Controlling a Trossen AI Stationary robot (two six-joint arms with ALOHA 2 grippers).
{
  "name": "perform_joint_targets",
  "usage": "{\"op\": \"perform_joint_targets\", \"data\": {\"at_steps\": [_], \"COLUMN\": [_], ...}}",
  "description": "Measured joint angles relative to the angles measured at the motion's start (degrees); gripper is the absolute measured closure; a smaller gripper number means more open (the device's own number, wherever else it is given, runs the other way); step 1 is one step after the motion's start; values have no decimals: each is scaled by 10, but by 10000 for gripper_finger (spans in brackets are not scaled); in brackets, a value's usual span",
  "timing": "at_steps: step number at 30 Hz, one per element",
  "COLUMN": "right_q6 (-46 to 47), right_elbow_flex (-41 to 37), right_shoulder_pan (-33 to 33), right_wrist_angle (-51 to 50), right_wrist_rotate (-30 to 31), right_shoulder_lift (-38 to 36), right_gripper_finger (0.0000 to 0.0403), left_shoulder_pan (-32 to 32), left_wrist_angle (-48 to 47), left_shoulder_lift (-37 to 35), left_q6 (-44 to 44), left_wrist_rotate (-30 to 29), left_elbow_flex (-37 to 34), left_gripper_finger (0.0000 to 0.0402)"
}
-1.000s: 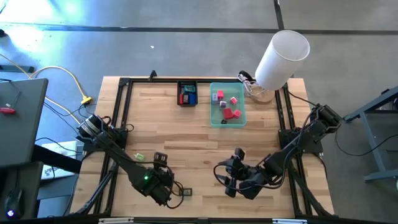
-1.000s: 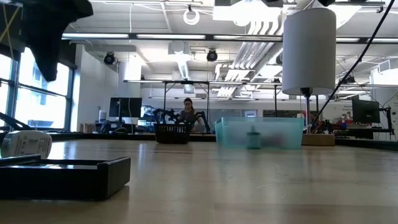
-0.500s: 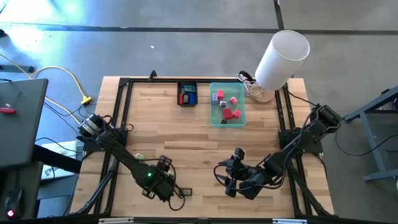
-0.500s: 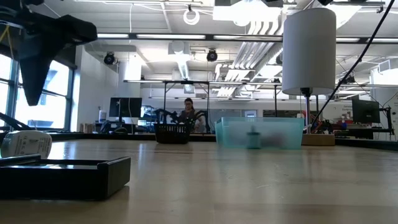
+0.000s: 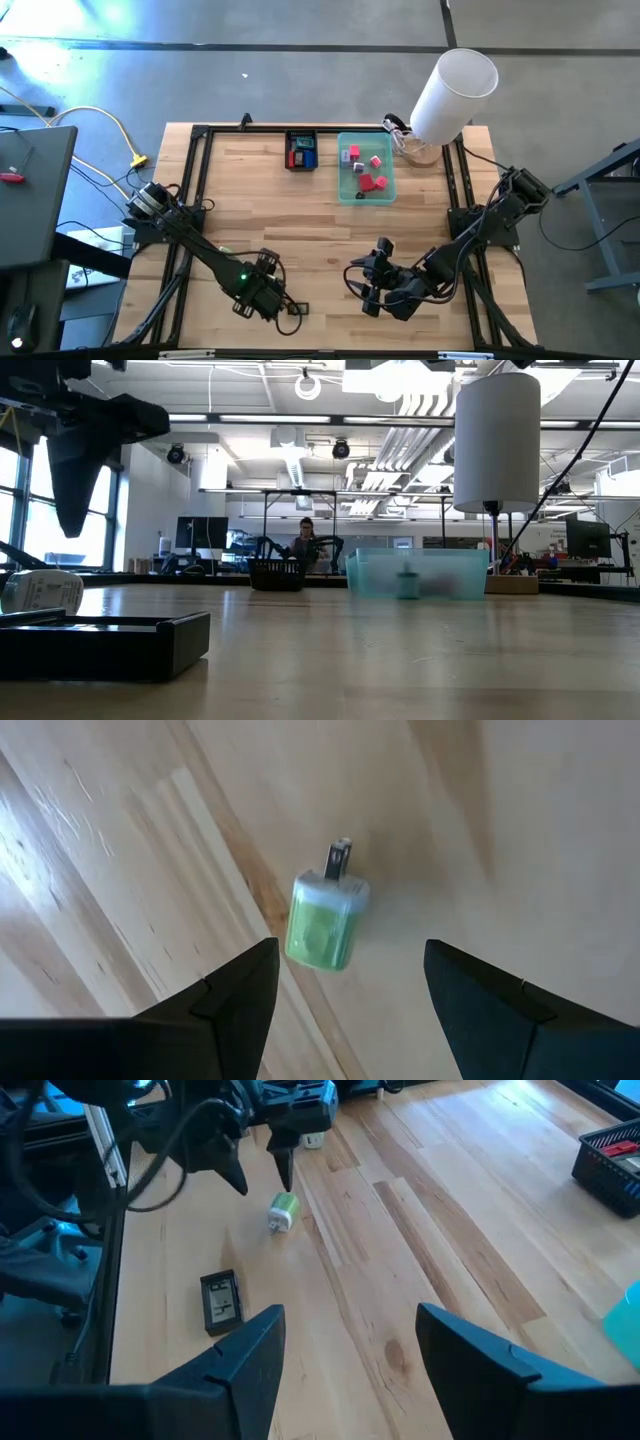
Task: Pick & Place Office items
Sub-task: Put the bottom green charger adapter into the blue bin
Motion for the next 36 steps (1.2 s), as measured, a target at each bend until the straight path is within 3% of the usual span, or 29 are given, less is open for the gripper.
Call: {"op": "perform_joint_targets", "data": {"at_steps": [17, 36], "right_q6": [0, 9], "right_elbow_flex": [0, 0], "right_shoulder_pan": [-19, -30], "right_wrist_angle": [0, 0], "right_wrist_rotate": [3, -2], "right_shoulder_lift": [0, 0], "right_gripper_finger": [188, 188], "left_shoulder_pan": [1, 1], "left_wrist_angle": [72, 140], "left_shoulder_lift": [0, 0], "left_q6": [17, 15], "left_wrist_rotate": [-13, -14], "left_elbow_flex": [-83, -90], "left_gripper_finger": [160, 160]}}
